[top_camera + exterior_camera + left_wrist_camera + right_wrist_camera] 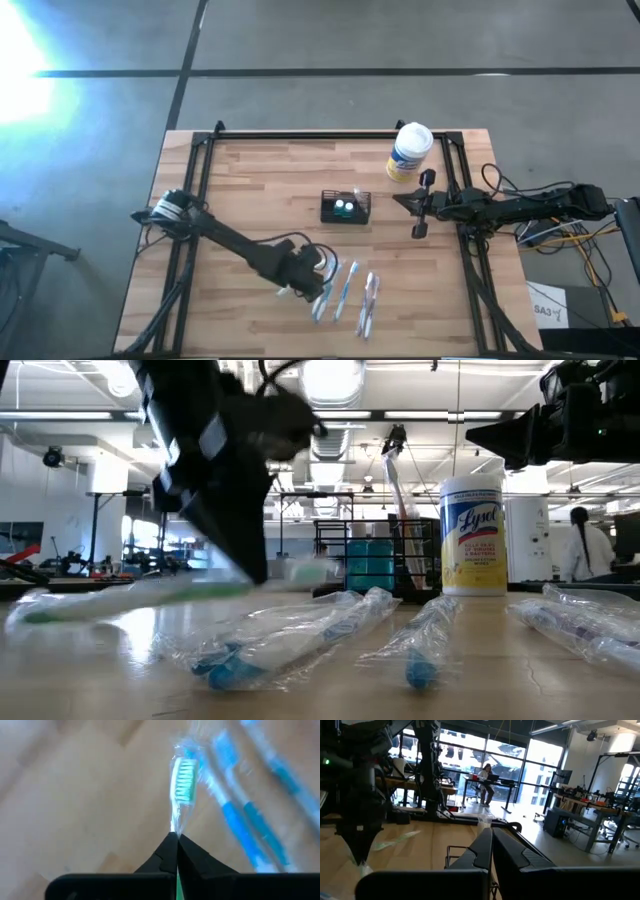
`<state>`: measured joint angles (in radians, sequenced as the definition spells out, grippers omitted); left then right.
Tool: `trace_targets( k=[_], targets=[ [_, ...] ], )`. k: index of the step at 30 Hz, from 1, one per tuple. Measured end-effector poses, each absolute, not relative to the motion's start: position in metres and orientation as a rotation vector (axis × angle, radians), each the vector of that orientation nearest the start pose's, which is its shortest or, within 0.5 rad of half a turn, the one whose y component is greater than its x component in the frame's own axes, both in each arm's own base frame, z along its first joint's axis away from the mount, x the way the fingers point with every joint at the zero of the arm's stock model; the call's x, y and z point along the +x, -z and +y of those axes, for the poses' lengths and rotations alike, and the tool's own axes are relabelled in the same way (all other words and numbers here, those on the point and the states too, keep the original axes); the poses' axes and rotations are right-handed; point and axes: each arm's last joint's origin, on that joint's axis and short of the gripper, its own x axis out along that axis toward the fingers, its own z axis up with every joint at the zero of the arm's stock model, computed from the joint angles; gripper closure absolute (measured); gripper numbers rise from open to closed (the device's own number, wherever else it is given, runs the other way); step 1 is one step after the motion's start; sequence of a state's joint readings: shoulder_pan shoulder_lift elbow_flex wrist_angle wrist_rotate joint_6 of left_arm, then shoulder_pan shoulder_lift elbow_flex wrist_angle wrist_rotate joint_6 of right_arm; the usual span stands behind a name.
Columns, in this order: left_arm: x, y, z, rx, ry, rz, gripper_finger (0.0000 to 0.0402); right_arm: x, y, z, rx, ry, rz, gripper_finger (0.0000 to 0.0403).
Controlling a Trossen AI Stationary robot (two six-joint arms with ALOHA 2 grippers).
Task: Pick & Place toothbrushing station
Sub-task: Put the right green toothbrush into the wire organizer
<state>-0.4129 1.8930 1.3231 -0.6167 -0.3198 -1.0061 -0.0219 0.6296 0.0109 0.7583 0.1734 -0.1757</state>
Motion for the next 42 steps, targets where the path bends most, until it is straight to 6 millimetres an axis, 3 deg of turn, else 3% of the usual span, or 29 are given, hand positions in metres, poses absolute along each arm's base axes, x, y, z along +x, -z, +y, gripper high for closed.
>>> trace_targets(
  k=[5, 11, 17, 24, 30, 35, 42],
  targets=[
    [0.341, -0.227, -0.140, -0.378, -0.403, 0.849, 0.0397, 0.136, -0.179, -0.008, -0.165, 0.207, -0.122, 0.0394],
    [0.313, -0.296, -0.139, -0.176, -0.324, 0.552, 0.0399, 0.136, -0.179, -0.008, -0.164, 0.206, -0.122, 0.0394],
    [0.269, -0.328, -0.123, 0.082, -0.175, 0.358, 0.0400, 0.136, -0.179, -0.008, -0.157, 0.206, -0.123, 0.0394],
    [0.219, -0.308, -0.076, 0.097, -0.114, 0.204, 0.0401, 0.136, -0.179, -0.008, -0.152, 0.204, -0.125, 0.0394],
    [0.190, -0.269, -0.031, 0.145, 0.085, -0.089, 0.0401, 0.136, -0.181, -0.004, -0.156, 0.058, -0.159, 0.0394],
    [0.182, -0.246, 0.015, 0.074, 0.105, -0.143, 0.0401, 0.135, -0.185, 0.001, -0.140, -0.091, -0.205, 0.0394],
    [0.188, -0.251, 0.058, 0.106, 0.151, -0.126, 0.0401, 0.135, -0.186, 0.000, -0.176, -0.099, -0.220, 0.0394]
  ],
)
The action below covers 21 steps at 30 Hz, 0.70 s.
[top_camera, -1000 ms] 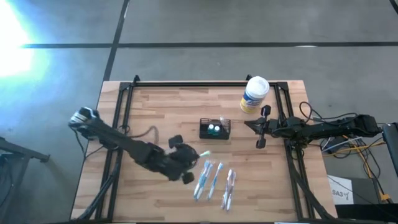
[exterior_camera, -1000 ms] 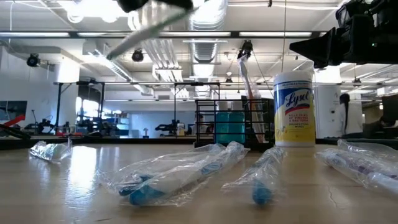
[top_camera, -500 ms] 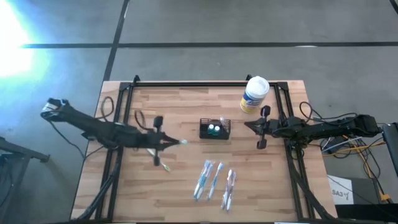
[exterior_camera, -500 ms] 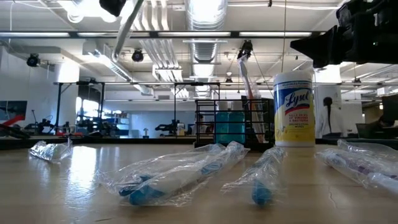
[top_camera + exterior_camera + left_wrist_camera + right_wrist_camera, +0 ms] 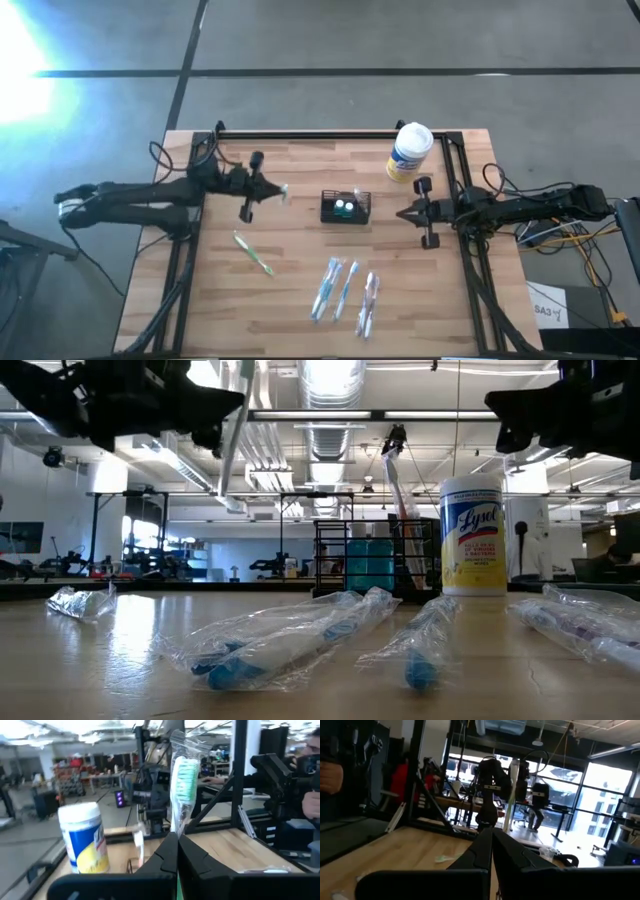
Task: Pick & Place toothbrushing station
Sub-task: Put the right green toothbrush into the wire organizer
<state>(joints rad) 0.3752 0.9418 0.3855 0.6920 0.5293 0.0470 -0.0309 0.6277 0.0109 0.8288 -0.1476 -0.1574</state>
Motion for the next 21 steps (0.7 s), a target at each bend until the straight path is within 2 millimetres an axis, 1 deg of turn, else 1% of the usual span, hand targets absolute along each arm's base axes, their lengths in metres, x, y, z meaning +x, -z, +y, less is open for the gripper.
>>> trace_targets(
  k=[5, 7, 12, 18, 21],
  targets=[
    [0.210, -0.262, 0.066, 0.214, 0.218, -0.131, 0.0401, 0.135, -0.186, 0.000, -0.175, -0.099, -0.219, 0.0394],
    [0.221, -0.267, 0.069, 0.221, 0.256, -0.131, 0.0401, 0.135, -0.189, 0.000, -0.177, -0.096, -0.247, 0.0394],
    [0.253, -0.277, 0.079, 0.213, 0.270, -0.145, 0.0401, 0.133, -0.195, 0.000, -0.186, -0.090, -0.315, 0.0394],
    [0.287, -0.276, 0.093, 0.201, 0.296, -0.176, 0.0401, 0.132, -0.198, -0.001, -0.208, -0.026, -0.348, 0.0394],
    [0.303, -0.268, 0.101, 0.182, 0.293, -0.152, 0.0401, 0.132, -0.198, -0.003, -0.202, 0.041, -0.342, 0.0394]
  ],
)
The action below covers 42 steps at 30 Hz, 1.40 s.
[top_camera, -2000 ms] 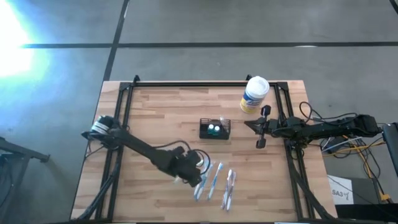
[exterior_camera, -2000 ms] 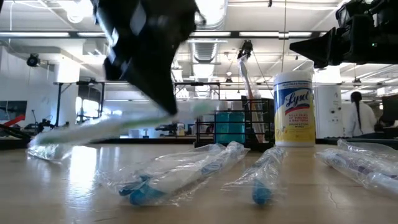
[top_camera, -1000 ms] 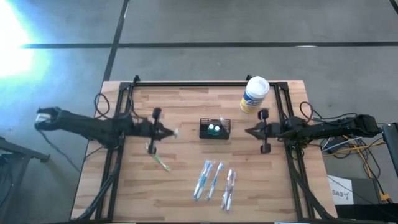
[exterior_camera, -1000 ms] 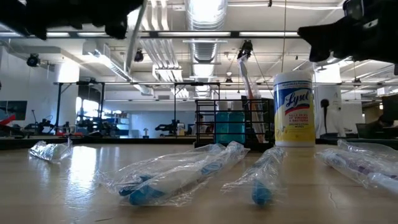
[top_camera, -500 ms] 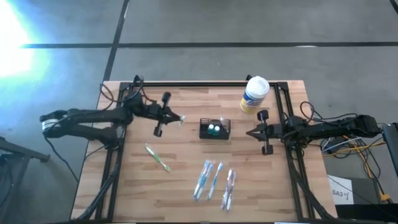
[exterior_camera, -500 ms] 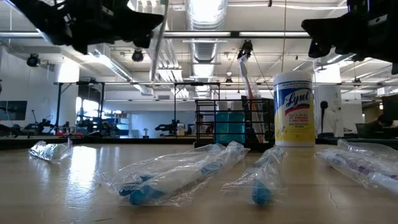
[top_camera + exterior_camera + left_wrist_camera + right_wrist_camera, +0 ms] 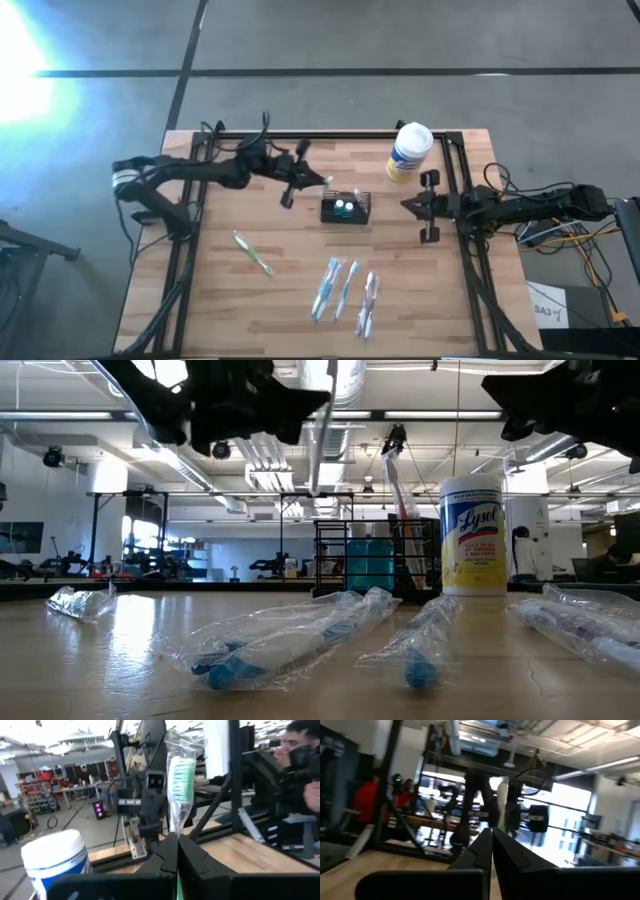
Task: Pick & Place toothbrushing station
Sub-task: Put the right green toothbrush into the wire organizer
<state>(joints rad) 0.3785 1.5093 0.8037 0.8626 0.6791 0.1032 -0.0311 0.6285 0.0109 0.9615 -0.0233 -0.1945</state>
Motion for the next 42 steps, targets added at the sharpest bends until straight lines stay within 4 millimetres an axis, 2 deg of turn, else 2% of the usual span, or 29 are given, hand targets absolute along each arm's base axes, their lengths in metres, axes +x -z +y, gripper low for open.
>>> trace_targets(
  k=[4, 11, 20, 25, 42],
  targets=[
    [0.316, -0.249, 0.107, 0.150, 0.295, -0.096, 0.0401, 0.132, -0.198, -0.005, -0.195, 0.090, -0.329, 0.0394],
    [0.323, -0.231, 0.113, 0.154, 0.286, -0.099, 0.0401, 0.132, -0.197, -0.005, -0.210, 0.096, -0.327, 0.0394],
    [0.324, -0.243, 0.116, 0.191, 0.285, -0.152, 0.0401, 0.132, -0.198, -0.005, -0.208, 0.095, -0.329, 0.0394],
    [0.323, -0.242, 0.119, 0.190, 0.275, -0.149, 0.0401, 0.132, -0.198, -0.005, -0.209, 0.095, -0.329, 0.0394],
    [0.317, -0.190, 0.116, 0.131, 0.262, -0.093, 0.0401, 0.132, -0.198, -0.005, -0.267, 0.105, -0.333, 0.0394]
  ],
)
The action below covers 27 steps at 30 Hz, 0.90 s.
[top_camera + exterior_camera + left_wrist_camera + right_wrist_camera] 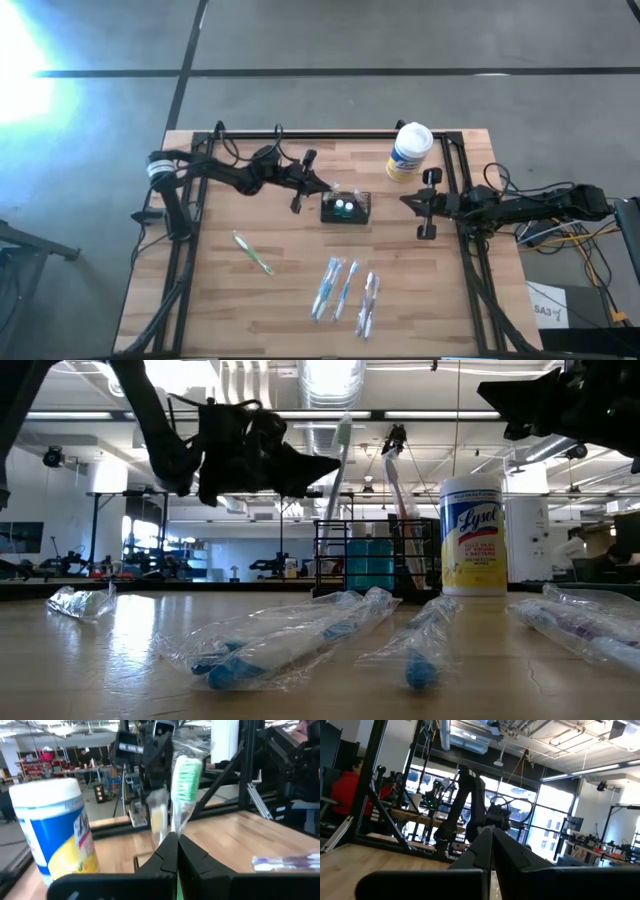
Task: Pick & Place toothbrushing station
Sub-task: Put the right green toothbrush into the wire organizer
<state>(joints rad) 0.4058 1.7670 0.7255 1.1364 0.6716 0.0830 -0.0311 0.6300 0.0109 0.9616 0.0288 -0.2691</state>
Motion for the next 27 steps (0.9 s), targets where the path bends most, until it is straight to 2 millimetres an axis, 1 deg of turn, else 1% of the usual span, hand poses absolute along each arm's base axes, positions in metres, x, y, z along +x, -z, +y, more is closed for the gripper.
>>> trace_targets(
  k=[9, 17, 27],
  targets=[
    [0.304, -0.169, 0.113, 0.092, 0.203, -0.073, 0.0401, 0.132, -0.198, -0.005, -0.267, 0.105, -0.333, 0.0394],
    [0.300, -0.163, 0.112, 0.046, 0.138, -0.044, 0.0401, 0.132, -0.198, -0.005, -0.267, 0.106, -0.336, 0.0394],
    [0.300, -0.155, 0.113, 0.030, 0.120, 0.017, 0.0401, 0.132, -0.198, -0.005, -0.266, 0.114, -0.334, 0.0394]
  ],
)
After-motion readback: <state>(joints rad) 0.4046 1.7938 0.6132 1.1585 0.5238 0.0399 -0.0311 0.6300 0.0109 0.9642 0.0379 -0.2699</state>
